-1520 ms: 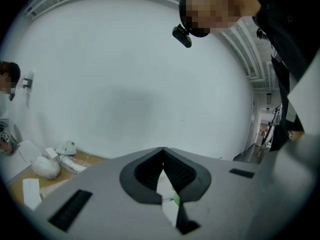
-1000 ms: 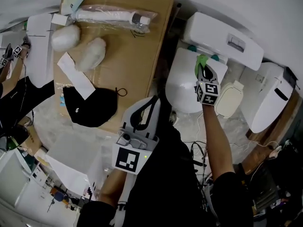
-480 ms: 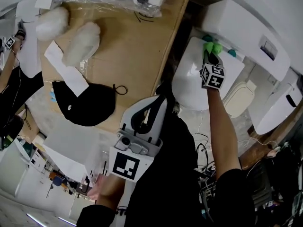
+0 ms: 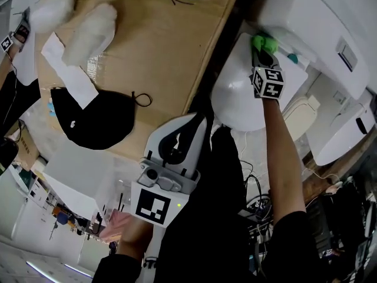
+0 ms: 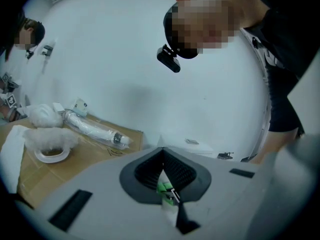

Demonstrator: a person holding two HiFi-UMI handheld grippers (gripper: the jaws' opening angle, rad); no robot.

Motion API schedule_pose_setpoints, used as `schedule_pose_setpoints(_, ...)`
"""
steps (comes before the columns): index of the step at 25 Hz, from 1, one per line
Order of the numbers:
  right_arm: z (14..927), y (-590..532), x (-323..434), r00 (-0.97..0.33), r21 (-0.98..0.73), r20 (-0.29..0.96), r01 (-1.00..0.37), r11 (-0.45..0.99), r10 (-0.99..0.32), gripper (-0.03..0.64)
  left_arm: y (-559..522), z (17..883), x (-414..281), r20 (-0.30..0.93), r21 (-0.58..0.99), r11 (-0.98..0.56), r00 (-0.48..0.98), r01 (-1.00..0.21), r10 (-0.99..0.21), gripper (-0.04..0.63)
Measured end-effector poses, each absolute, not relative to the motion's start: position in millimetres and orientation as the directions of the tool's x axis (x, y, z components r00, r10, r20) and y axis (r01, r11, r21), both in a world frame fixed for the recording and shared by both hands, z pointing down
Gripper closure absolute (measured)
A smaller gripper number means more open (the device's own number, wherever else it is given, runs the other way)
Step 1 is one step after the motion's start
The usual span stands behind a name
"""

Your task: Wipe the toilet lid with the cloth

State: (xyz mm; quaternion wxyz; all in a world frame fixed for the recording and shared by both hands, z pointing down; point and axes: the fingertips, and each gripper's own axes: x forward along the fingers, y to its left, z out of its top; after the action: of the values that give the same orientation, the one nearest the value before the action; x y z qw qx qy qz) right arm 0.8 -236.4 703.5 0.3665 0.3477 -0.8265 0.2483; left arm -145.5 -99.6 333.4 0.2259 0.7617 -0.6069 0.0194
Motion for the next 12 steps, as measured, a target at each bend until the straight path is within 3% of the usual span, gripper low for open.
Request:
schedule_pose_setpoints(7, 706, -225, -35, -0.551, -0.201, 0.79, -0.65, 0.733, -0.271, 0.565, -68, 334, -140, 0.306, 0.322, -0.104, 0.208, -0.941, -0.929, 0.597)
schedule_pose_setpoints(12, 712, -191, -62, -0.574, -0.154, 0.803, -0.461, 0.874, -0.161, 0.565, -49, 337, -144, 0.31, 0.314, -0.062, 0.164, -0.947, -0.937, 0.597)
